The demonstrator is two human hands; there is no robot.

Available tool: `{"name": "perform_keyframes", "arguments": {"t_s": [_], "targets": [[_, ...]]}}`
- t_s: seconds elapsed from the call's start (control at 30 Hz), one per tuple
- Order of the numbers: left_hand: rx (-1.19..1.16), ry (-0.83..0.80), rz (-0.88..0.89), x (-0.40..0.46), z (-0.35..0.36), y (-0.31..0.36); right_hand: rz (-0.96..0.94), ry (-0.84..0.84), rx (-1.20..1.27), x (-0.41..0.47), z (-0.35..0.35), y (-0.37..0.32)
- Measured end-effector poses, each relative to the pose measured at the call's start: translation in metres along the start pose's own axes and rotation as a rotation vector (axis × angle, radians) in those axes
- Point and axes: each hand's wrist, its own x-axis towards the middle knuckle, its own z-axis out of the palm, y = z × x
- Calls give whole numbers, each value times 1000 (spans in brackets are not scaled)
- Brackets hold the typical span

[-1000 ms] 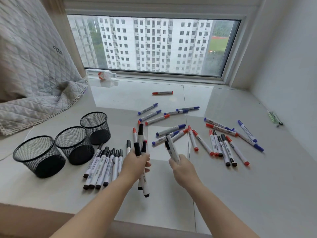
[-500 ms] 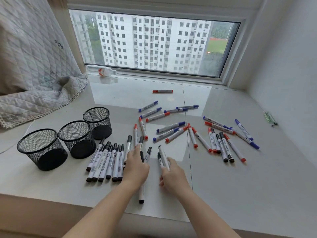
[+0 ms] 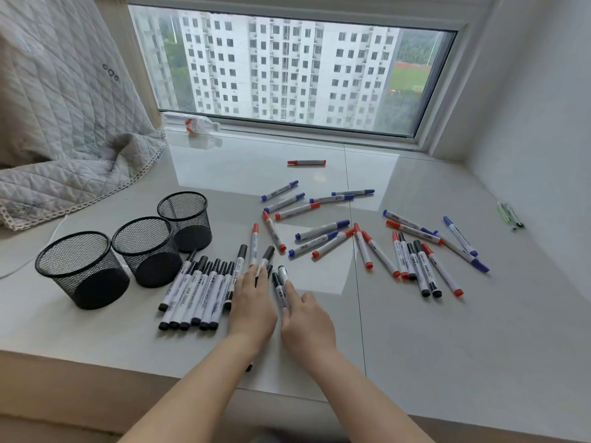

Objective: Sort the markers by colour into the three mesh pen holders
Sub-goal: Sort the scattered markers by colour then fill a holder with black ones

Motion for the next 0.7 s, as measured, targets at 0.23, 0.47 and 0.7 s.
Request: {"name": "perform_keyframes", "arguments": {"t_s": [0.23, 0.47, 0.7], "targets": [[6, 8, 25, -2, -3, -6, -30, 101, -153, 3, 13, 5], [7, 36, 36, -4, -6, -9, -95, 113, -106, 0, 22, 8], [-76, 34, 58, 4, -7, -7, -98, 129, -38, -1, 19, 10]]}}
